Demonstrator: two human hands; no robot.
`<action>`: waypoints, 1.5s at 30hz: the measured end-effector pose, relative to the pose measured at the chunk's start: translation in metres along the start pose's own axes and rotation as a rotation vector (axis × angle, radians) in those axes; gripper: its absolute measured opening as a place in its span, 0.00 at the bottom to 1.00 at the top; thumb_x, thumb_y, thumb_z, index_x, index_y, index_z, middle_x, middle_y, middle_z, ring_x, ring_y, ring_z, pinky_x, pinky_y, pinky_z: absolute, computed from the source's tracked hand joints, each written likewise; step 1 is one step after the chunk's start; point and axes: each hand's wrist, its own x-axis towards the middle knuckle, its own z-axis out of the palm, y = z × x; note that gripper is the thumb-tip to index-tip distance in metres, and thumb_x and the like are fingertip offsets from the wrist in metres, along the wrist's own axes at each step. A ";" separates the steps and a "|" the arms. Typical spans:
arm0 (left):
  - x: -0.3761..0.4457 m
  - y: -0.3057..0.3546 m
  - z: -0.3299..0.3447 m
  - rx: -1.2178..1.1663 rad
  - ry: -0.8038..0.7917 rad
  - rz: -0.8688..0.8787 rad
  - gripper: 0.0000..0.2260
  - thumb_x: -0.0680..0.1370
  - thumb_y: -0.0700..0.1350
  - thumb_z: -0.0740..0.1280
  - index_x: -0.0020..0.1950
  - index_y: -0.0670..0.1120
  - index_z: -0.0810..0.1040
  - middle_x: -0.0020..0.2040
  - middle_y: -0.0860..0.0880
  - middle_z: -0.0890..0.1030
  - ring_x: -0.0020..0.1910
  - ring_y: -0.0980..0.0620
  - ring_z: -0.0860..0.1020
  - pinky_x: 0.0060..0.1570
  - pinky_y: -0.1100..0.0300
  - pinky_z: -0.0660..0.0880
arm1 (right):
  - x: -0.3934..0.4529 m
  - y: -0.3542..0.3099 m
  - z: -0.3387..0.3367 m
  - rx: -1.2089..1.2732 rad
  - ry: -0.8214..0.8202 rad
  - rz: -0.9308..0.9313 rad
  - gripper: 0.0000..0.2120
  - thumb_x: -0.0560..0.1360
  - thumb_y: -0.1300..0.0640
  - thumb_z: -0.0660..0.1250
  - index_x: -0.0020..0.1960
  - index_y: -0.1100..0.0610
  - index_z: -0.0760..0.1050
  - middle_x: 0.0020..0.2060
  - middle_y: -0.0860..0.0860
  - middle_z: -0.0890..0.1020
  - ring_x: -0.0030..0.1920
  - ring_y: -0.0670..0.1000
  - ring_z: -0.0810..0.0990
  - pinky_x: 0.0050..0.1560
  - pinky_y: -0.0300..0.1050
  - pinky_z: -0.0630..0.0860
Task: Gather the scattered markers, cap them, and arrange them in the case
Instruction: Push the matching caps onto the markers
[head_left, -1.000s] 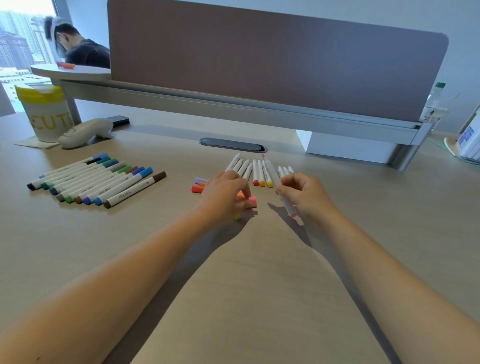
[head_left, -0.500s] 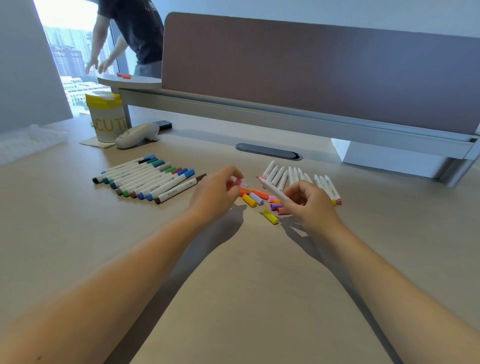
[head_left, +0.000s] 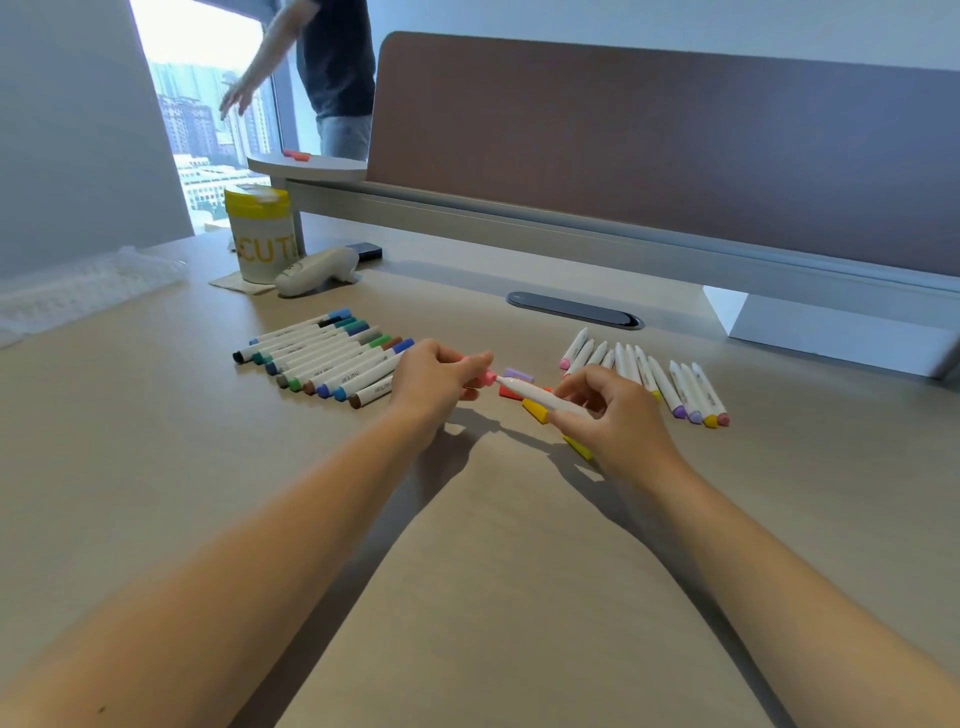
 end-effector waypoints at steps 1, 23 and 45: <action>0.000 0.000 0.001 -0.005 -0.002 -0.001 0.08 0.75 0.43 0.66 0.40 0.44 0.69 0.37 0.47 0.78 0.38 0.51 0.78 0.46 0.57 0.77 | 0.001 -0.001 0.000 -0.001 -0.001 -0.003 0.05 0.71 0.61 0.69 0.47 0.57 0.76 0.35 0.45 0.74 0.34 0.42 0.71 0.32 0.23 0.67; -0.007 0.008 0.012 0.021 -0.135 0.014 0.19 0.74 0.44 0.68 0.60 0.44 0.63 0.43 0.50 0.74 0.35 0.54 0.78 0.35 0.67 0.76 | 0.011 -0.011 0.028 0.134 0.112 0.003 0.02 0.76 0.57 0.64 0.44 0.55 0.73 0.33 0.43 0.74 0.35 0.44 0.73 0.35 0.33 0.71; 0.068 -0.018 -0.017 0.896 -0.070 0.311 0.15 0.79 0.49 0.59 0.65 0.49 0.72 0.44 0.49 0.78 0.44 0.51 0.75 0.52 0.53 0.75 | 0.109 0.046 0.018 -0.696 -0.110 0.298 0.20 0.79 0.47 0.54 0.67 0.52 0.69 0.67 0.56 0.72 0.67 0.58 0.65 0.65 0.52 0.63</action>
